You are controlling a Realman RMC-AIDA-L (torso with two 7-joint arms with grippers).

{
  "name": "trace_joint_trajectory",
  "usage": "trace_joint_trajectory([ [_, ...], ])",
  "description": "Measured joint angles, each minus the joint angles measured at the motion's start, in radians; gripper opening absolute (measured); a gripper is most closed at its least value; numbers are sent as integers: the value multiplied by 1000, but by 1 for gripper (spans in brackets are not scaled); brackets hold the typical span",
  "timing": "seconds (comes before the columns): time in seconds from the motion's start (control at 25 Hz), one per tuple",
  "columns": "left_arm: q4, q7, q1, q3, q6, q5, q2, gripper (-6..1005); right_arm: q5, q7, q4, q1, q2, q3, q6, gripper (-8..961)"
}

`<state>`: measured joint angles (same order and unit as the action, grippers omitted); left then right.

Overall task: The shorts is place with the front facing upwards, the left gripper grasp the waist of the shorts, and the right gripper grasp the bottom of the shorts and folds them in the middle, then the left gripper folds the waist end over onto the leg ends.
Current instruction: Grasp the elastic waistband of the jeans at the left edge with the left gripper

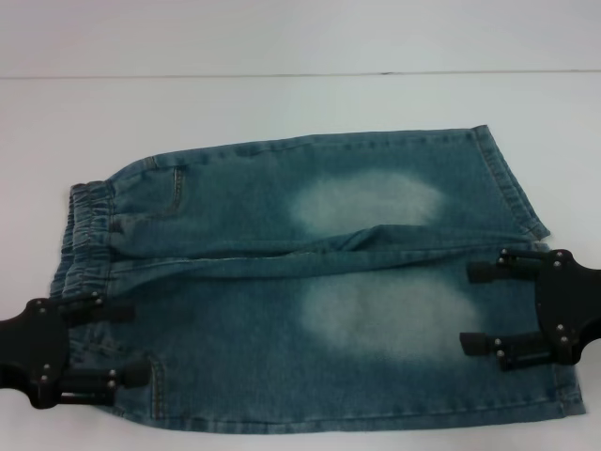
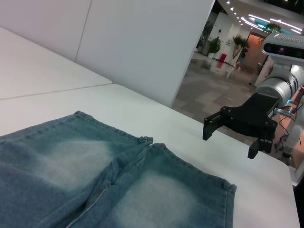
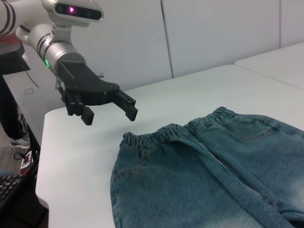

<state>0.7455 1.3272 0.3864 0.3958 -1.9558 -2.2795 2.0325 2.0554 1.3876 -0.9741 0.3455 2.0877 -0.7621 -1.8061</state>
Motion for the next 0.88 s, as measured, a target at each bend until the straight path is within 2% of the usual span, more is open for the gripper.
trace_joint_trajectory([
  [0.56, 6, 15, -1, -4, 0, 0, 2, 897, 0, -2, 0, 0, 0, 11, -2, 935],
  [0.68, 34, 67, 1, -5, 6, 0, 3, 893, 0, -2, 0, 2, 0, 14, -2, 934],
  [0.88, 156, 224, 1, 12, 4, -13, 4, 886, 0, -3, 0, 6, 2, 22, 7, 935],
])
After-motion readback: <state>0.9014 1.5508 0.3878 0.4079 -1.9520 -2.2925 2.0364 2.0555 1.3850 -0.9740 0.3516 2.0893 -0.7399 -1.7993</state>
